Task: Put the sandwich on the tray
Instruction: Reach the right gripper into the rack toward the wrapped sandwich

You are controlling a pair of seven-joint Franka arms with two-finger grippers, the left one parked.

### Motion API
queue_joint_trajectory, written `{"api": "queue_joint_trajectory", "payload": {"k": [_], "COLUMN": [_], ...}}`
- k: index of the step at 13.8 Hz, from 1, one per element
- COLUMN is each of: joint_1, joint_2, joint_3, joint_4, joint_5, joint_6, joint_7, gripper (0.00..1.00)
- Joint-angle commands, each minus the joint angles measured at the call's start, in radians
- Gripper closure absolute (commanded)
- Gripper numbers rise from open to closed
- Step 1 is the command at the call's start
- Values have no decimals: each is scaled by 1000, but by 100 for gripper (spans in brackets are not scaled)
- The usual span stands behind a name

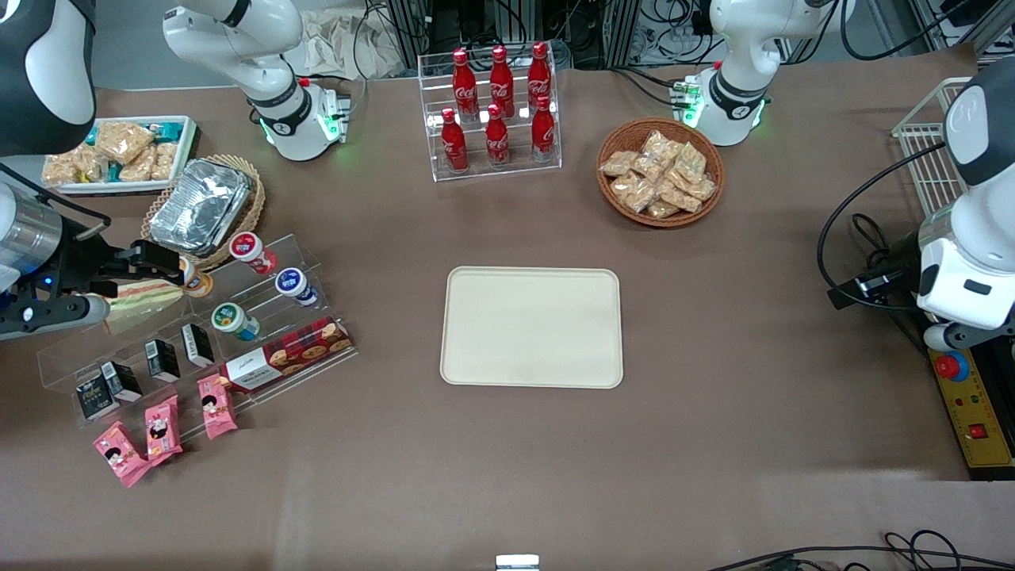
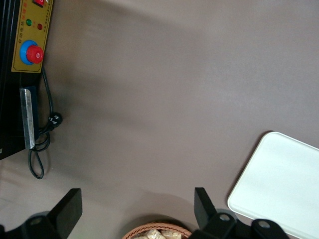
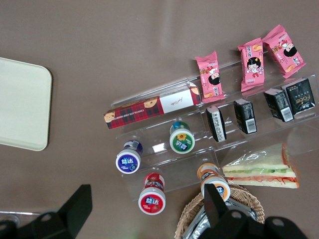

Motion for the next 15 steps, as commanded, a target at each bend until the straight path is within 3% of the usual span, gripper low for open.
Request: {"api": "queue_joint_trajectory", "payload": {"k": [1,9,15], "joint_1": [6,28,24], "joint_2": [-8,-12,-28], "joint_3": [-2,-6,-49], "joint_4": [4,4,6], "joint_5": [-8,-18,-46], "joint_6": [-6,-18,-47], "joint_7": [20,39,268], "gripper": [0,0,0]}}
